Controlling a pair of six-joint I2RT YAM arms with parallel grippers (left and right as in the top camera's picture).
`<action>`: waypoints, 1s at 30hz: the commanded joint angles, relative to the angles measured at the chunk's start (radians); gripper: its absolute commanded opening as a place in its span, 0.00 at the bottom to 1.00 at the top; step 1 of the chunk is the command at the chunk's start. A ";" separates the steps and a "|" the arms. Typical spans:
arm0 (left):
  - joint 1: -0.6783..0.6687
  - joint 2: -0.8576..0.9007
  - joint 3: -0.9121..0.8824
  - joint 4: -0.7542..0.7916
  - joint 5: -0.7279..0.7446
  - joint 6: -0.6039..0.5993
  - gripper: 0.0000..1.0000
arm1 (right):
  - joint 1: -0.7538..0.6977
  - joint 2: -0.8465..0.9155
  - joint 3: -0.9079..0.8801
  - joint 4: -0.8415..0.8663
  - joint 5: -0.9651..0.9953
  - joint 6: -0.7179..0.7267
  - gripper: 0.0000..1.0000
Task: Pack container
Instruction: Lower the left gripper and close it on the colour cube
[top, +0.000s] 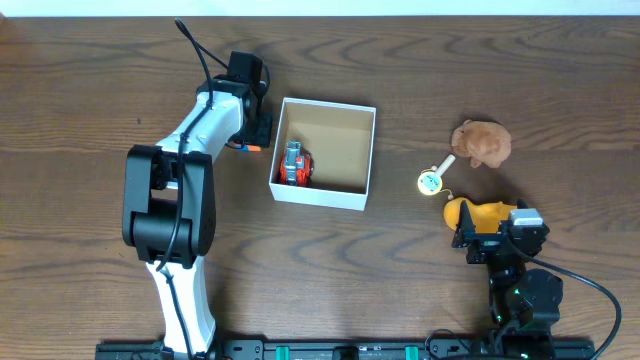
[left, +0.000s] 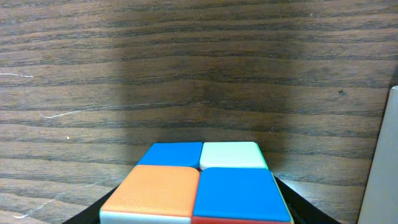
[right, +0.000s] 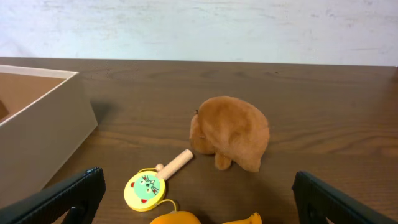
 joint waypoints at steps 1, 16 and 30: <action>0.006 0.005 0.002 -0.003 -0.013 0.000 0.59 | -0.008 -0.003 -0.002 -0.003 -0.006 0.006 0.99; 0.006 -0.172 0.009 0.013 -0.136 0.000 0.57 | -0.008 -0.003 -0.002 -0.003 -0.006 0.006 0.99; 0.006 -0.252 0.007 0.027 -0.132 -0.060 0.75 | -0.008 -0.003 -0.002 -0.003 -0.006 0.006 0.99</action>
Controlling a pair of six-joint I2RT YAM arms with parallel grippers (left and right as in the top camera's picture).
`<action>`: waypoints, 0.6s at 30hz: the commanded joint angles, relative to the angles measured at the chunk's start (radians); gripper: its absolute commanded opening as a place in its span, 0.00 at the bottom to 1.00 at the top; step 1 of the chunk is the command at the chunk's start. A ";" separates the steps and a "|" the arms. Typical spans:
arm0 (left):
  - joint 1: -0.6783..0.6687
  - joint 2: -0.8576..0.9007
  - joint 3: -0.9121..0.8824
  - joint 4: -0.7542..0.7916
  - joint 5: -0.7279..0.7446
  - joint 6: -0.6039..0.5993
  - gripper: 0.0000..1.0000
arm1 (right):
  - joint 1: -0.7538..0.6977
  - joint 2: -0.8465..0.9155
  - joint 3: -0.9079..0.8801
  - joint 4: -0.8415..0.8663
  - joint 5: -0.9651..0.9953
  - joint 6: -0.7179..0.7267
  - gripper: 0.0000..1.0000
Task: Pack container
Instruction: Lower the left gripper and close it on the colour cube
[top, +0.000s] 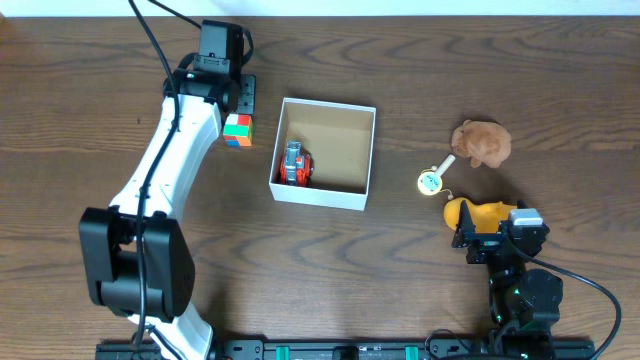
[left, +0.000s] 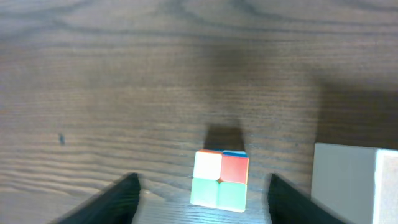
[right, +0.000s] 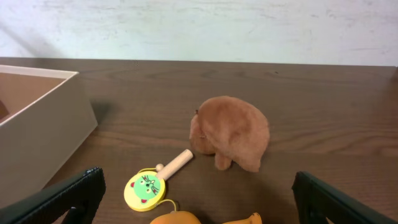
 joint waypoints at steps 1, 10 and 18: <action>0.005 0.051 0.007 -0.003 -0.007 -0.052 0.76 | -0.008 -0.003 -0.002 -0.003 -0.006 0.006 0.99; 0.005 0.155 0.007 -0.025 -0.007 -0.051 0.77 | -0.008 -0.003 -0.002 -0.003 -0.006 0.006 0.99; 0.005 0.219 0.007 -0.030 -0.007 -0.051 0.77 | -0.008 -0.003 -0.002 -0.003 -0.006 0.006 0.99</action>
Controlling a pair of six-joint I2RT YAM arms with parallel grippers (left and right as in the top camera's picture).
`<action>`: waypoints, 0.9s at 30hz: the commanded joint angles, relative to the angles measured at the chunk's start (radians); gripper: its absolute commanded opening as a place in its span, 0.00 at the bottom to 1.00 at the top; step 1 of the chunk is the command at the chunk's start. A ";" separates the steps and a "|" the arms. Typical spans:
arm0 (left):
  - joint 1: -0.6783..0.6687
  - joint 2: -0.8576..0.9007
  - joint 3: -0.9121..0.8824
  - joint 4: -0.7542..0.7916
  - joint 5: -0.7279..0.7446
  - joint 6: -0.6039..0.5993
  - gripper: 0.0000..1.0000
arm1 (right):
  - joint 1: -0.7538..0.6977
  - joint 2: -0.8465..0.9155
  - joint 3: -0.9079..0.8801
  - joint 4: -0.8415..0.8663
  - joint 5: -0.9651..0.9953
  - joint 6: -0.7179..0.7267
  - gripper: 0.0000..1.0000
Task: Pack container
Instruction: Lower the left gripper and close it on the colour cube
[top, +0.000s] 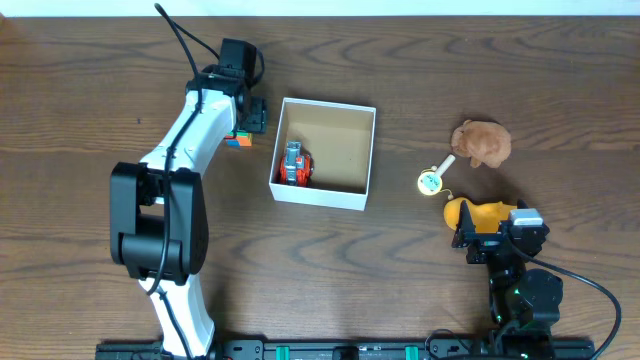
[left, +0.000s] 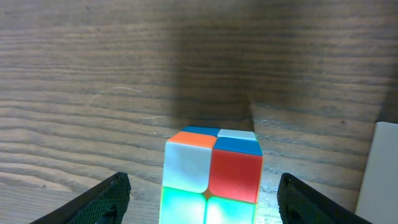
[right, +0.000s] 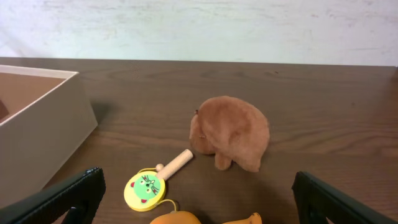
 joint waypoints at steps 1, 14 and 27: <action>0.005 0.032 0.006 -0.005 -0.008 -0.012 0.77 | -0.008 -0.003 -0.002 -0.004 -0.006 0.006 0.99; 0.006 0.086 -0.002 -0.008 -0.008 -0.012 0.77 | -0.008 -0.003 -0.002 -0.004 -0.006 0.006 0.99; 0.014 0.116 -0.002 0.003 0.053 -0.012 0.73 | -0.008 -0.003 -0.002 -0.004 -0.006 0.006 0.99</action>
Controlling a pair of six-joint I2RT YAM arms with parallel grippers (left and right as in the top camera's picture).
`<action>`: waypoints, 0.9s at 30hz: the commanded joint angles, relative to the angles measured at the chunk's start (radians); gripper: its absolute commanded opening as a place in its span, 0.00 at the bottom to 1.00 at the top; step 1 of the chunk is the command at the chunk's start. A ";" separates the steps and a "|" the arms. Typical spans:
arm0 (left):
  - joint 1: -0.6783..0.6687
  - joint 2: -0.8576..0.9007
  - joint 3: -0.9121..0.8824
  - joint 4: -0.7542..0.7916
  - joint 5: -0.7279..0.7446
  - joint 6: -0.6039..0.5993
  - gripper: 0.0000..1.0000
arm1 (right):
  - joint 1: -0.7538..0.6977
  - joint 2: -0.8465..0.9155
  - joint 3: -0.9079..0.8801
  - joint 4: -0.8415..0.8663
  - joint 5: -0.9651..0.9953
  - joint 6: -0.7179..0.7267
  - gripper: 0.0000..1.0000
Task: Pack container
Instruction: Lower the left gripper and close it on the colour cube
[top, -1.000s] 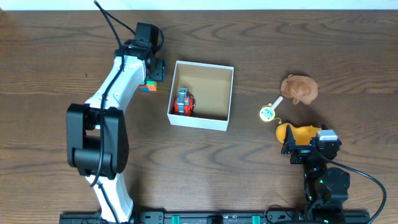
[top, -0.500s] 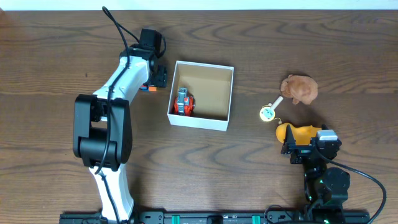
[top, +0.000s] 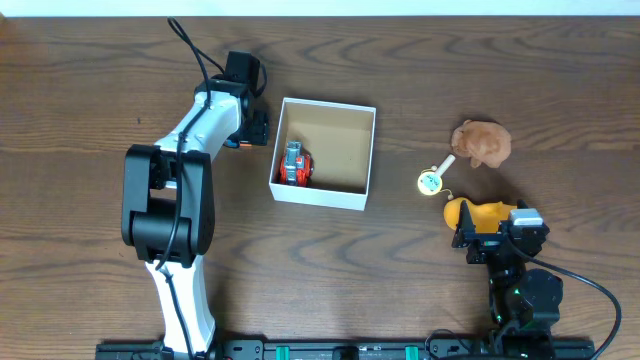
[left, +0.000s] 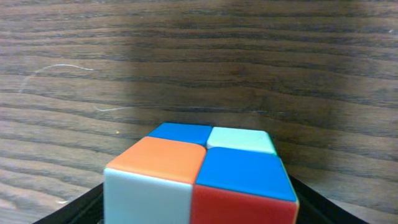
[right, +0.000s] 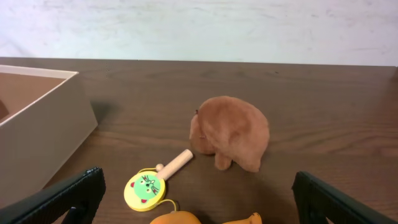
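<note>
A small colour cube (left: 199, 168) with orange, blue, white and red faces fills the bottom of the left wrist view. It rests on the wood, and my left gripper (left: 199, 208) is shut on it, black fingers (left: 74, 208) against both sides. From overhead that gripper (top: 252, 125) sits just left of the white box (top: 367, 150), which holds a red and grey item (top: 293, 163). My right gripper (right: 199, 202) stands open at the table's front right with nothing between its fingers.
A brown plush (top: 481, 142), a yellow round rattle with a wooden handle (top: 430, 181) and an orange toy (top: 470, 213) lie right of the box, just ahead of the right gripper (top: 490, 238). The box's wall shows at the left of the right wrist view.
The left gripper was open and short of the cube, fingers wide apart. Now the cube sits deep between its fingers and they lie against its sides. The right arm has not moved.
At first the cube was close between the left fingers beside the box. Then the left gripper was open and drawn well back, the cube alone on the wood. Then it was nearer, still open. Now it is shut on the cube.
</note>
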 joint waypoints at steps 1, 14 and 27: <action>0.006 0.013 -0.002 0.000 0.025 -0.011 0.72 | -0.008 -0.003 -0.002 -0.003 -0.006 0.006 0.99; 0.006 0.012 -0.001 -0.001 0.025 -0.011 0.50 | -0.008 -0.003 -0.002 -0.003 -0.006 0.006 0.99; 0.006 -0.044 0.011 0.004 0.024 -0.010 0.49 | -0.008 -0.003 -0.002 -0.003 -0.006 0.006 0.99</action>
